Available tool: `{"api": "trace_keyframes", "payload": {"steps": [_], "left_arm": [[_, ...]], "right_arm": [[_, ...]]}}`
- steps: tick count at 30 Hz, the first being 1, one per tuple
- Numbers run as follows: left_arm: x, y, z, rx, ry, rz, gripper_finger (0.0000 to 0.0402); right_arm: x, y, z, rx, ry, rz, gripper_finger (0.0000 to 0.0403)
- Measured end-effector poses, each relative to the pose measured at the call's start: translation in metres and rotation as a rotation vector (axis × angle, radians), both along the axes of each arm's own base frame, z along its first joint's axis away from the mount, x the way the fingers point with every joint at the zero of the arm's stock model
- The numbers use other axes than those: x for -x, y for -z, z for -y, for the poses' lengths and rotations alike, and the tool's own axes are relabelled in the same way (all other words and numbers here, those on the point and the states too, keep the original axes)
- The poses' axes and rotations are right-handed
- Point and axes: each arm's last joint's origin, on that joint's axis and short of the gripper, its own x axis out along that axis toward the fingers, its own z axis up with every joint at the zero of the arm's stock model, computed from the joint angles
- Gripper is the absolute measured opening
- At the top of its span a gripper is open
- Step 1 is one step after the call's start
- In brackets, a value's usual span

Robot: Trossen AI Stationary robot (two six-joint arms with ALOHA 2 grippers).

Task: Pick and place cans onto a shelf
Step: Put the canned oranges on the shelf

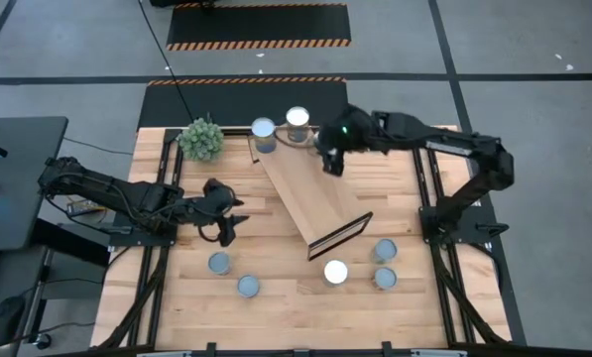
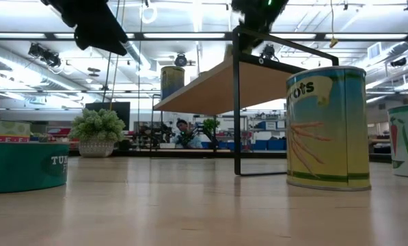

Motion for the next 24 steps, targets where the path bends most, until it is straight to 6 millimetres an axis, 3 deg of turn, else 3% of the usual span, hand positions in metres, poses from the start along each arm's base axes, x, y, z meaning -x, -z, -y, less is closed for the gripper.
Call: {"api": "trace_keyframes", "payload": {"steps": [4, 12, 24], "left_arm": [[0.000, -0.001, -0.002, -0.070, -0.054, 0.007, 0.0217], [0.001, -0.001, -0.003, -0.105, -0.079, 0.009, 0.0217], [0.001, -0.001, -0.003, -0.101, -0.082, 0.011, 0.0217]], "right_arm": [[-0.004, 0.009, 0.026, 0.017, -0.022, -0.022, 0.0323], [-0.009, 0.018, 0.050, 0.033, -0.075, -0.027, 0.0323], [-0.007, 0.023, 0.047, -0.061, -0.062, -0.039, 0.0323]]}}
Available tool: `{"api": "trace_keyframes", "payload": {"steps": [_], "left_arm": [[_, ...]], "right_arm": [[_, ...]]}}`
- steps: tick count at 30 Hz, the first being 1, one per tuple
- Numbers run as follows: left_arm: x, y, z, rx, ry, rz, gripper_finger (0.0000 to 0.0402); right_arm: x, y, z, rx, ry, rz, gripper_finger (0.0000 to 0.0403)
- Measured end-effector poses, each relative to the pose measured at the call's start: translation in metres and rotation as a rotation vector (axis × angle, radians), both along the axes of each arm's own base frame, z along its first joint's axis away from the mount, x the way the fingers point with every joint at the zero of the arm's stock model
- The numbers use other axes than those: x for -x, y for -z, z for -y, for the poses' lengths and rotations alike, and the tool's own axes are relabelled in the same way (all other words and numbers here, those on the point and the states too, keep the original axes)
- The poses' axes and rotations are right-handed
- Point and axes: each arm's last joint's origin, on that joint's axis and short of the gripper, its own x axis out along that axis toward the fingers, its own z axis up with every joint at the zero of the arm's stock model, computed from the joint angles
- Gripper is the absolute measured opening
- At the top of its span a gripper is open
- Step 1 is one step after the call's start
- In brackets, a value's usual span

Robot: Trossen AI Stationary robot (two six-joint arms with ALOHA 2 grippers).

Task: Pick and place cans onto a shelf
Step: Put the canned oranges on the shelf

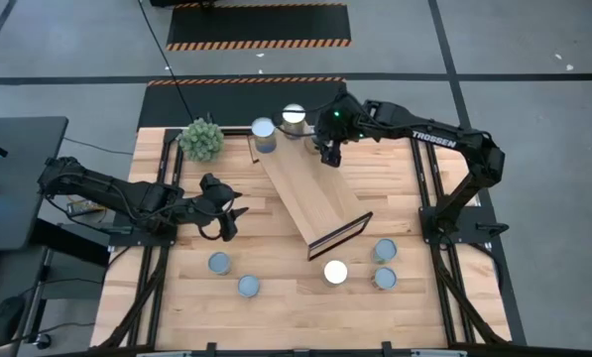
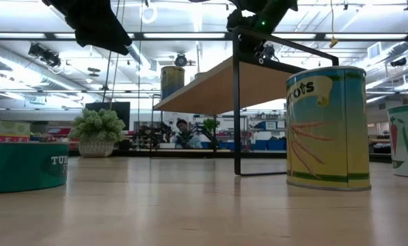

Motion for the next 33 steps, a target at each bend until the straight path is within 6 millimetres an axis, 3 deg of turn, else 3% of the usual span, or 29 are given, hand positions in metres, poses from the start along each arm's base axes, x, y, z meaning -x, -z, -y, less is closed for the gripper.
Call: {"api": "trace_keyframes", "payload": {"steps": [9, 20, 33], "left_arm": [[0.0000, 0.0000, 0.0000, -0.001, 0.001, -0.001, 0.0217], [0.0000, 0.0000, 0.0000, 0.000, 0.001, 0.000, 0.0217], [0.0000, 0.0000, 0.0000, -0.007, 0.006, -0.004, 0.0217]], "right_arm": [[-0.0003, 0.0009, -0.0024, -0.039, -0.007, 0.006, 0.0326], [-0.0022, 0.0042, -0.0020, -0.056, -0.023, -0.001, 0.0382], [-0.0009, 0.0003, -0.0025, -0.021, -0.043, 0.004, 0.0378]]}}
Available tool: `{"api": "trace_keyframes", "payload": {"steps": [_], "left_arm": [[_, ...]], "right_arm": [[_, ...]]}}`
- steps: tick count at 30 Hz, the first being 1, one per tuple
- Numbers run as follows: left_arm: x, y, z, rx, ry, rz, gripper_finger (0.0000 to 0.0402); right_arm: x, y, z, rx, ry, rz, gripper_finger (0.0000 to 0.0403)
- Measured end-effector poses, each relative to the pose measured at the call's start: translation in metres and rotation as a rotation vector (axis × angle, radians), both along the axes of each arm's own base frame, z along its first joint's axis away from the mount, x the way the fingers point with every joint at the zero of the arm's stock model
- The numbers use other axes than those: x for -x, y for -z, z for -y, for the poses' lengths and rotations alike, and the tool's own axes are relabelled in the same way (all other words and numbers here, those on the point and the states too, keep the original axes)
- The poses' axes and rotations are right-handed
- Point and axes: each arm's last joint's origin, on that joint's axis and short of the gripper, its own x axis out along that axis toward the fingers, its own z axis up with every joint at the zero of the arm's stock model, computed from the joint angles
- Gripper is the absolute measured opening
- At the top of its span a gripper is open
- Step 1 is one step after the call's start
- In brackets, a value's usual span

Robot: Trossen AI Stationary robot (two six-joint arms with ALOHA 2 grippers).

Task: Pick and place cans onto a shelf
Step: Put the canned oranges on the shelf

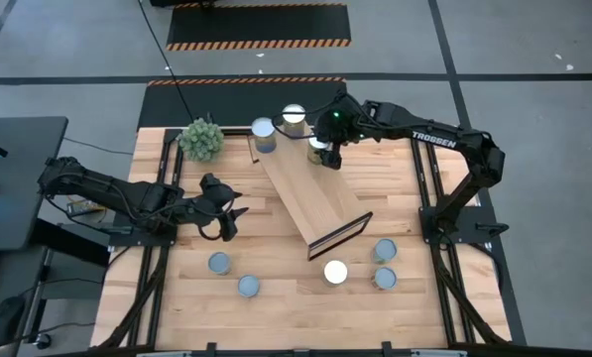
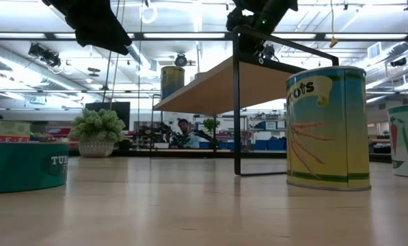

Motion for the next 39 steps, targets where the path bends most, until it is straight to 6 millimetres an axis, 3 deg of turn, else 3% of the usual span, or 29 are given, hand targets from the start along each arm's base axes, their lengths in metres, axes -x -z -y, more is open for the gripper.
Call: {"api": "trace_keyframes", "payload": {"steps": [12, 18, 24, 33, 39], "left_arm": [[0.000, 0.000, 0.000, 0.000, 0.000, 0.000, 0.0217], [0.000, 0.000, 0.000, 0.007, 0.000, 0.001, 0.0217], [-0.001, 0.004, -0.006, 0.171, 0.058, -0.036, 0.0213], [0.001, 0.008, -0.020, 0.168, -0.004, -0.090, 0.0185], [0.000, 0.007, -0.020, 0.131, 0.027, -0.103, 0.0176]], "right_arm": [[-0.006, -0.006, 0.000, 0.037, -0.004, 0.079, 0.0378], [-0.005, -0.025, -0.005, 0.058, -0.003, 0.091, 0.0378], [0.002, -0.043, -0.014, 0.063, -0.003, 0.030, 0.0378], [0.013, -0.035, -0.021, 0.025, 0.098, -0.117, 0.0377], [0.015, -0.013, -0.012, 0.005, 0.140, -0.170, 0.0377]]}}
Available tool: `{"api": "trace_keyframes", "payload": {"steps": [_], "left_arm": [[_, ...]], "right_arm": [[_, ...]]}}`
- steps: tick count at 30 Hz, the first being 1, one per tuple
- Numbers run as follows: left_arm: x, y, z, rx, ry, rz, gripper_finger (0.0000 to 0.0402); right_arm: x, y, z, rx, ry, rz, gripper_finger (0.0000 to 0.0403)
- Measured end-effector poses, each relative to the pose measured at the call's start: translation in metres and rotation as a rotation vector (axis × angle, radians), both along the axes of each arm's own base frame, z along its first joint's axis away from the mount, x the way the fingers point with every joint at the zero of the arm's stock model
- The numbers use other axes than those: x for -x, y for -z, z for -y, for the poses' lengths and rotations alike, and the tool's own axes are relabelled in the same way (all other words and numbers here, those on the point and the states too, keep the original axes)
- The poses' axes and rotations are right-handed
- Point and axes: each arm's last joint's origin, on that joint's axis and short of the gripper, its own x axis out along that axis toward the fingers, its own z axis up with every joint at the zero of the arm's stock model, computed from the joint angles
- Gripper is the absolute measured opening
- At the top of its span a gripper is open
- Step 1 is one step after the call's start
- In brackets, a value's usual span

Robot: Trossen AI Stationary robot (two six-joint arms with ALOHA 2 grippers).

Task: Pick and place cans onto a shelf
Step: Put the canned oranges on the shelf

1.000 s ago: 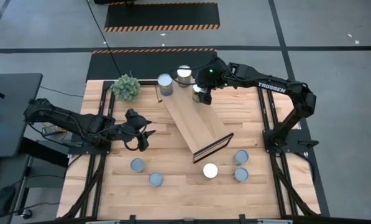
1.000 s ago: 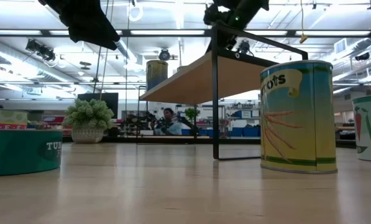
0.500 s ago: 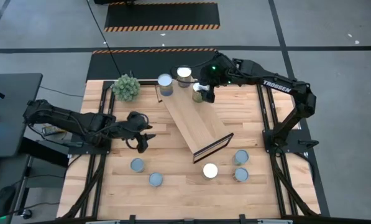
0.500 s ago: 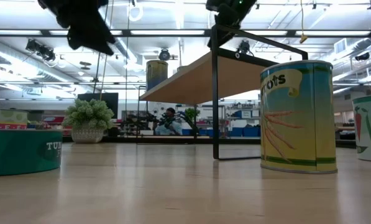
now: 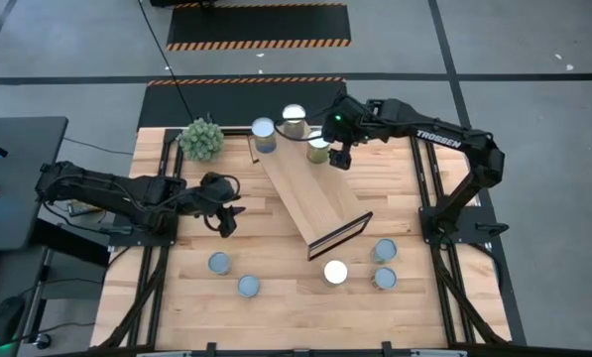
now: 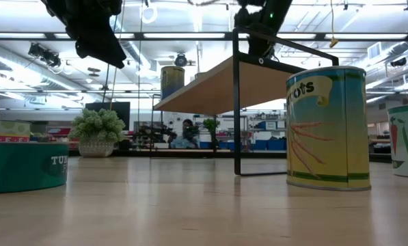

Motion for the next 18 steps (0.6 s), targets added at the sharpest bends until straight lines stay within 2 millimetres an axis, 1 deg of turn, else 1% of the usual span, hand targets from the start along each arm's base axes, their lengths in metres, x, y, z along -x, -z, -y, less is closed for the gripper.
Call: {"api": "trace_keyframes", "payload": {"steps": [3, 7, 13, 18], "left_arm": [[0.000, 0.000, 0.000, -0.001, 0.001, 0.000, 0.0176], [0.000, 0.000, 0.000, -0.001, 0.001, 0.000, 0.0176], [0.000, 0.000, 0.001, 0.021, 0.022, -0.003, 0.0176], [0.000, 0.000, 0.001, 0.025, 0.026, -0.004, 0.0176]], "right_arm": [[-0.002, 0.013, 0.005, 0.003, 0.007, 0.001, 0.0377], [-0.005, 0.025, 0.012, 0.043, 0.023, 0.026, 0.0377], [-0.008, 0.029, 0.023, 0.100, 0.020, 0.078, 0.0377], [-0.007, 0.029, 0.026, 0.107, 0.018, 0.076, 0.0377]]}}
